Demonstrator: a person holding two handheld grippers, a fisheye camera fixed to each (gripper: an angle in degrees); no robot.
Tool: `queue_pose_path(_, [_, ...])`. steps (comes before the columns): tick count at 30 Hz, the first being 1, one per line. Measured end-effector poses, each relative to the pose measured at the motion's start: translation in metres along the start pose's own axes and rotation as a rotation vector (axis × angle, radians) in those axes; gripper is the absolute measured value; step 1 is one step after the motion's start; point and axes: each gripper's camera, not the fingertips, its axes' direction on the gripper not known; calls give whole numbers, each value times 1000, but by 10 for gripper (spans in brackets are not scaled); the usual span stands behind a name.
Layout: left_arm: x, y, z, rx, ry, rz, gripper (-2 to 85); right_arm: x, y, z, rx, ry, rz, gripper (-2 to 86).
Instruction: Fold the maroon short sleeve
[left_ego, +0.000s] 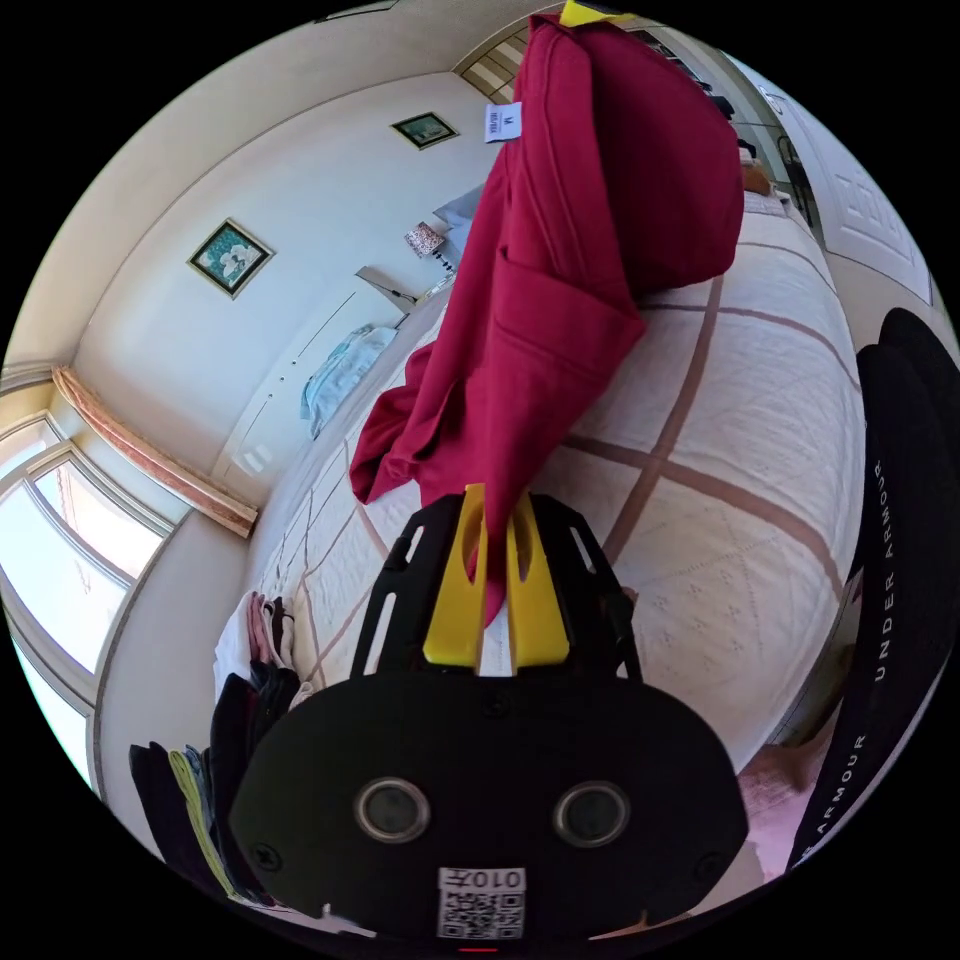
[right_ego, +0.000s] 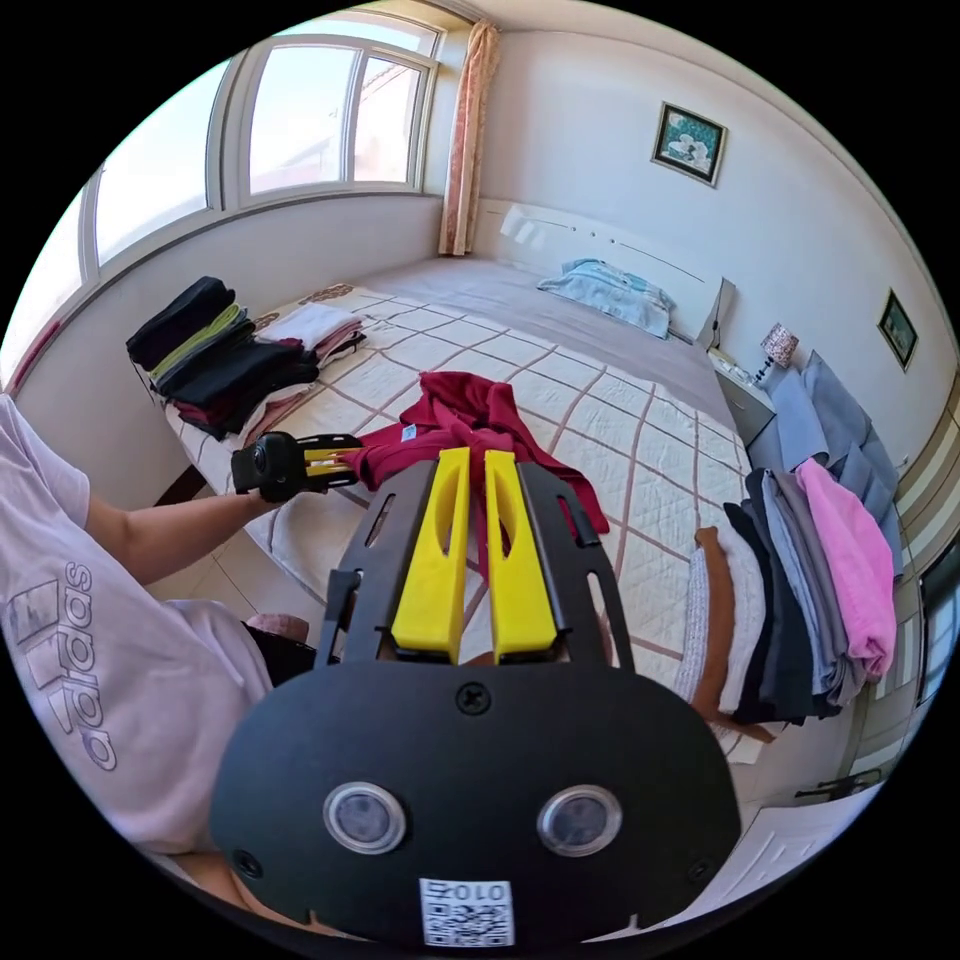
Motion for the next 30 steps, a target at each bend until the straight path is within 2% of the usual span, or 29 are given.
queue_pose_path(3, [-27,9,-37,41,67,108,0,7,15,5,-4,1,14,47])
queue_pose_path(4, [-49,15,-59,91,193,124,-2,9,24,11,-12,11,11,47])
queue_pose_path(7, [-107,31,-105,159,417,36,-3,5,53,34,-42,-65,-46,46])
queue_pose_path(12, [-114,53,-108,8,381,71,-4,-38,109,86,-88,-291,-161,43])
queue_pose_path(15, [-116,59,-93,-46,429,-37,-4,-75,141,103,-112,-265,-202,38])
queue_pose_path(19, [-129,49,-92,-15,473,-139,-4,-101,176,88,-30,-141,-182,49])
queue_pose_path(22, [-143,34,-97,-13,491,-152,-4,-106,193,75,8,-53,-145,78])
queue_pose_path(26, [-163,6,-110,4,526,-138,-4,-119,205,75,-37,19,-160,136])
queue_pose_path(30, [-187,-32,-131,45,555,-101,-4,-140,208,75,-38,104,-214,147])
